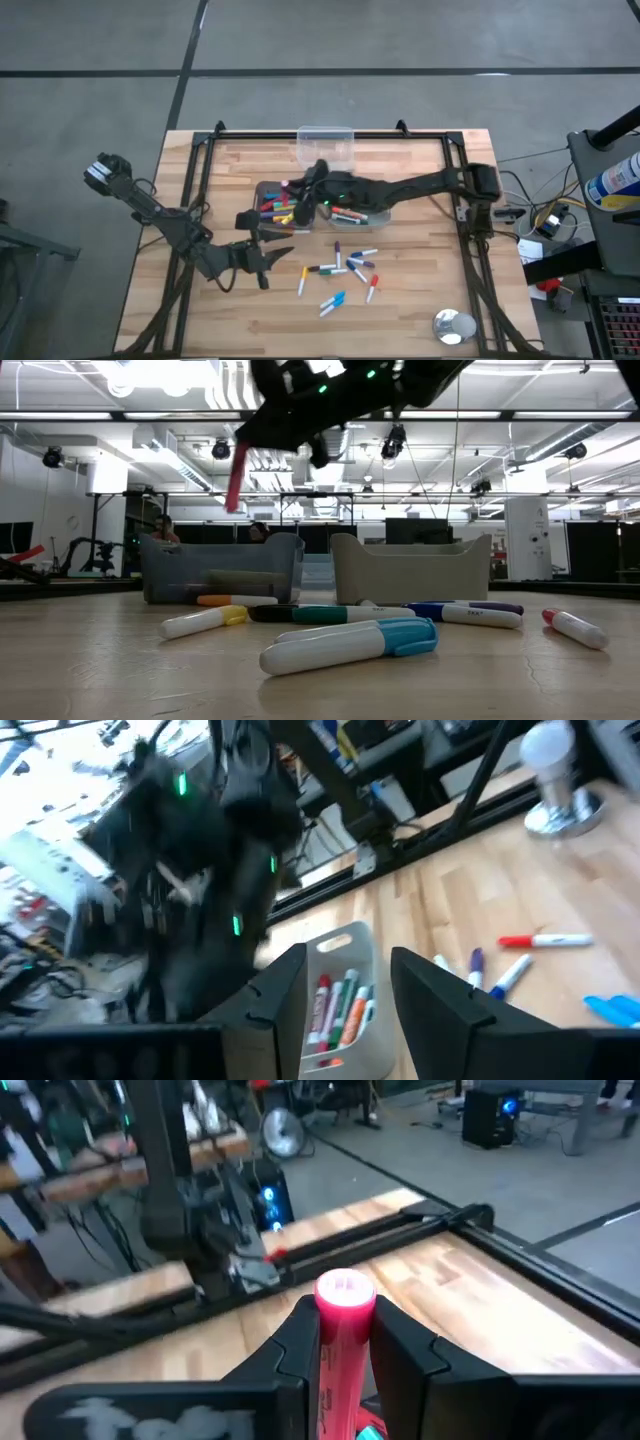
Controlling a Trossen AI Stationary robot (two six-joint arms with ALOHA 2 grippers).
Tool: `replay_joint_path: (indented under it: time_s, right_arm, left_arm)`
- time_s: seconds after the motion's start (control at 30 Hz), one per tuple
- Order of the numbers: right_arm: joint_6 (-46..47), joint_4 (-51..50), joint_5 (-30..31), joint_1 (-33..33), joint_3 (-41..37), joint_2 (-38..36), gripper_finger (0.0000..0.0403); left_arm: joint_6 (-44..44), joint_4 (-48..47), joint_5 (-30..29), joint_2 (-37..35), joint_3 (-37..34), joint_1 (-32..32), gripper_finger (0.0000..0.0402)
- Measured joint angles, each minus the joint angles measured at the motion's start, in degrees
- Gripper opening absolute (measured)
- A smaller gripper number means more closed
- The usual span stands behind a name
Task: Pick & Place Markers
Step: Put the large pink highlighter pen into the black bin, then put the small black highlighter pen into the transparent bin
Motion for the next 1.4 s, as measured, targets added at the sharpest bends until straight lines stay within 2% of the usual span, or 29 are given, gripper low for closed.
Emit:
replay_joint_path:
  time_s: [0.07,0.2,0.33,0.5,0.57,0.7,0.8,0.93,1.13,1.3,1.4]
  right_arm:
    - [-1.05,-1.36,-0.24,0.0,3.26,3.74,0.0059]
    - [0.68,-12.36,-0.61,-0.04,10.53,9.72,0.0076]
    - [-0.08,-22.98,-0.77,-0.02,18.0,13.31,0.0126]
    - [-4.0,-40.69,-1.1,0.32,26.75,13.57,0.019]
    - [-6.4,-50.97,-3.99,0.71,30.71,13.49,0.0203]
    - [-7.55,-72.65,-13.86,2.16,39.14,13.0,0.0208]
    - [-7.83,-82.63,-19.17,3.67,41.9,12.8,0.0203]
    - [-8.4,-82.91,-21.59,6.65,41.35,13.04,0.0195]
    - [-10.0,-82.21,-21.67,10.9,38.38,13.78,0.0184]
    - [-10.24,-73.85,-21.08,12.11,34.13,13.76,0.0172]
    - [-10.06,-72.93,-21.19,12.33,31.6,13.83,0.0165]
  left_arm:
    - [-0.77,-1.08,0.81,-1.1,-0.15,-0.39,0.0142]
    - [-2.38,-3.11,1.04,-2.37,-0.26,-0.89,0.0142]
    - [-2.87,-3.62,1.05,-2.46,-0.29,-0.89,0.0142]
    - [-2.77,-3.8,1.03,-2.29,-0.29,-0.89,0.0142]
    - [-2.77,-3.84,1.03,-2.29,-0.29,-0.89,0.0142]
    - [-2.74,-3.91,1.01,-2.29,-0.29,-0.89,0.0142]
    - [-2.55,-3.91,1.01,-2.29,-0.29,-0.89,0.0142]
    - [-2.12,-3.9,1.01,-2.29,-0.29,-0.89,0.0142]
    - [-2.11,-4.17,0.99,-2.29,-0.31,-0.89,0.0142]
    - [-2.14,-4.8,0.98,-2.29,-0.33,-0.89,0.0142]
    - [-2.18,-5.2,0.99,-2.29,-0.33,-0.89,0.0142]
